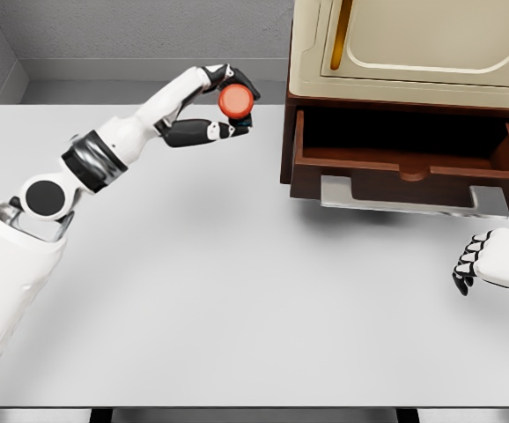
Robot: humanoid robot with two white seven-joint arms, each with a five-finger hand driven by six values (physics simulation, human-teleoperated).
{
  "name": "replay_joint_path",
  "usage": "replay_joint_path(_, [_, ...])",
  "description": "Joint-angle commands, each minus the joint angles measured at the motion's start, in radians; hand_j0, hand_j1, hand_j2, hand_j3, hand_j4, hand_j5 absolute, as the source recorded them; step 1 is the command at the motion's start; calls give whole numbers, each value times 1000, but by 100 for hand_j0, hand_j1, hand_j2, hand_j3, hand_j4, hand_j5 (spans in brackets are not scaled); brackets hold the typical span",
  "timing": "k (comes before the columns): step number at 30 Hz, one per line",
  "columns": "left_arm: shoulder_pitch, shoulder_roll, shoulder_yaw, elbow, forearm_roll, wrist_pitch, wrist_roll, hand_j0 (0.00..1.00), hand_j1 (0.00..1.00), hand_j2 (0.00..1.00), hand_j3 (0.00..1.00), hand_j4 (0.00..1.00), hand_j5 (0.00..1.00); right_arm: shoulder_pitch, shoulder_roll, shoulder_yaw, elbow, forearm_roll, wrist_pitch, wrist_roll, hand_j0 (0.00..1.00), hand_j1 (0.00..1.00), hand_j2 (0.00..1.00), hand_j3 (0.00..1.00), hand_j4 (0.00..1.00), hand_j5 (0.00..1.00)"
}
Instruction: Put the switch into the drawer with left arm, and close the drawer with right arm
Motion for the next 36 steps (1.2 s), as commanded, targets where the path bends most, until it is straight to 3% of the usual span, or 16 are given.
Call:
replay_joint_path(1, [0, -16, -3, -18, -52, 5, 1, 43, 43, 43, 43, 43, 43, 0, -4, -1, 0, -6, 0, 0, 30, 30, 30, 30, 30, 30])
replay_joint_path(4, [-3, -33, -3, -40, -112, 5, 1, 43, 43, 43, 43, 43, 43, 0, -4, -1, 0, -6, 0, 0, 30, 30, 30, 30, 30, 30])
replay_joint_path(7, [-6, -37, -4, -46, -120, 5, 1, 43, 43, 43, 43, 43, 43, 0, -4, -1, 0, -6, 0, 0, 30, 30, 30, 30, 30, 30])
replay_joint_path(21, [-23, -146, -4, -63, -379, 5, 1, 43, 43, 43, 43, 43, 43, 0, -2, -1, 0, -6, 0, 0, 30, 30, 30, 30, 30, 30])
replay_joint_path(36, [-63, -200, -78, -61, -551, 6, 1, 42, 42, 42, 42, 42, 42, 0, -2, -1, 0, -4, 0, 0, 30, 30, 30, 30, 30, 30])
